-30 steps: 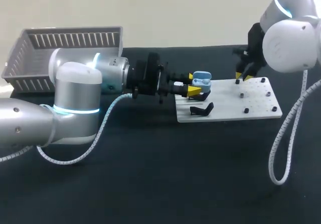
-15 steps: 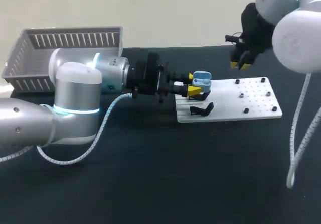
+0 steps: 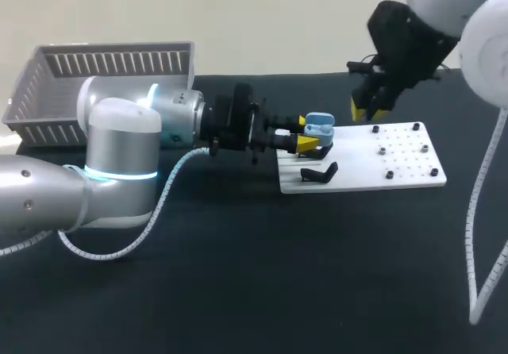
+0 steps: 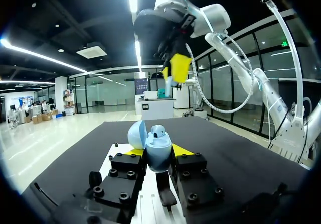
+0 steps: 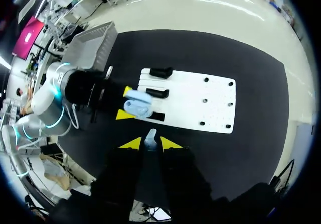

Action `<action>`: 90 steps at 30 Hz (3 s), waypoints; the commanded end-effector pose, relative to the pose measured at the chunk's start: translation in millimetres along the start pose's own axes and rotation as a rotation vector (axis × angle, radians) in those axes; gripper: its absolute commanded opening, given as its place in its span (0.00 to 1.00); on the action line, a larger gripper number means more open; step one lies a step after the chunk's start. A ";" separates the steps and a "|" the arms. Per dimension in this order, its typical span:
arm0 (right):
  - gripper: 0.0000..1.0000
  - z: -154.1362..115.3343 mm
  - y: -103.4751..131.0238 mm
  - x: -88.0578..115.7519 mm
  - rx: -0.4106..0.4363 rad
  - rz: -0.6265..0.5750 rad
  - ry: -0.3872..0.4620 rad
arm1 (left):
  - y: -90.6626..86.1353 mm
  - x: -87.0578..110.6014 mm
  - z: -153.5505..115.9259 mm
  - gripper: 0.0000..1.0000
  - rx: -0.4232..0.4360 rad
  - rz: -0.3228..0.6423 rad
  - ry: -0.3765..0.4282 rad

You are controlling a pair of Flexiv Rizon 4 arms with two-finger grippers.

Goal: Pick up each earbud case from the left stands, insert the matching earbuds, close the lid, and place the case in the box.

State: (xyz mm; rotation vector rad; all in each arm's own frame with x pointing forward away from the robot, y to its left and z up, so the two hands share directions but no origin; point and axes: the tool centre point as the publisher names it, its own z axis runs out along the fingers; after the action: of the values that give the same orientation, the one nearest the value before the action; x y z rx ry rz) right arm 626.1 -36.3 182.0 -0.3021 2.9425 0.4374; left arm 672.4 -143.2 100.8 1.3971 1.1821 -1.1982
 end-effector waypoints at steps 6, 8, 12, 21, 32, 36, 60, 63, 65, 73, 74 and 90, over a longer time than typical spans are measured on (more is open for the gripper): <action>0.00 12.6 35.2 -4.1 0.039 -0.089 0.114 | -1.4 0.9 0.1 0.00 -0.006 0.004 -0.003; 0.00 14.8 40.1 -3.8 0.042 -0.107 0.122 | -1.4 0.9 0.1 0.00 -0.006 0.004 -0.003; 0.00 19.3 48.0 -5.8 0.042 -0.131 0.132 | -1.4 0.9 0.1 0.00 -0.006 0.004 -0.003; 0.00 31.7 57.9 -13.6 0.060 -0.161 0.122 | -1.4 0.9 0.1 0.00 -0.006 0.004 -0.003; 0.00 40.0 52.0 -24.1 0.056 -0.138 0.103 | -1.4 0.9 0.1 0.00 -0.006 0.004 -0.003; 0.00 42.2 52.2 -25.5 0.054 -0.134 0.095 | -1.4 0.9 0.1 0.00 -0.006 0.004 -0.003; 0.00 55.0 36.5 -36.2 0.083 -0.107 0.100 | -1.4 0.9 0.1 0.00 -0.006 0.004 -0.003; 0.00 56.2 34.6 -36.7 0.083 -0.103 0.101 | -1.4 0.9 0.1 0.00 -0.006 0.004 -0.003; 0.00 57.1 33.7 -37.2 0.082 -0.100 0.105 | -1.4 0.9 0.1 0.00 -0.006 0.004 -0.003; 0.00 60.7 34.7 -35.8 0.074 -0.097 0.118 | -1.4 0.9 0.1 0.00 -0.006 0.004 -0.003; 0.00 61.4 35.0 -35.6 0.075 -0.099 0.121 | -1.4 0.9 0.1 0.00 -0.006 0.004 -0.003; 0.00 55.6 36.2 -32.5 0.067 -0.093 0.116 | -1.4 0.9 0.1 0.00 -0.006 0.004 -0.003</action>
State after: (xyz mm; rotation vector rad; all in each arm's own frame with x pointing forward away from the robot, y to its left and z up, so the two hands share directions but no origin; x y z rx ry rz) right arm 659.1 20.9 143.2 -0.4705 3.0354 0.3205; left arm 672.3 -143.1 100.4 1.3973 1.1823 -1.1982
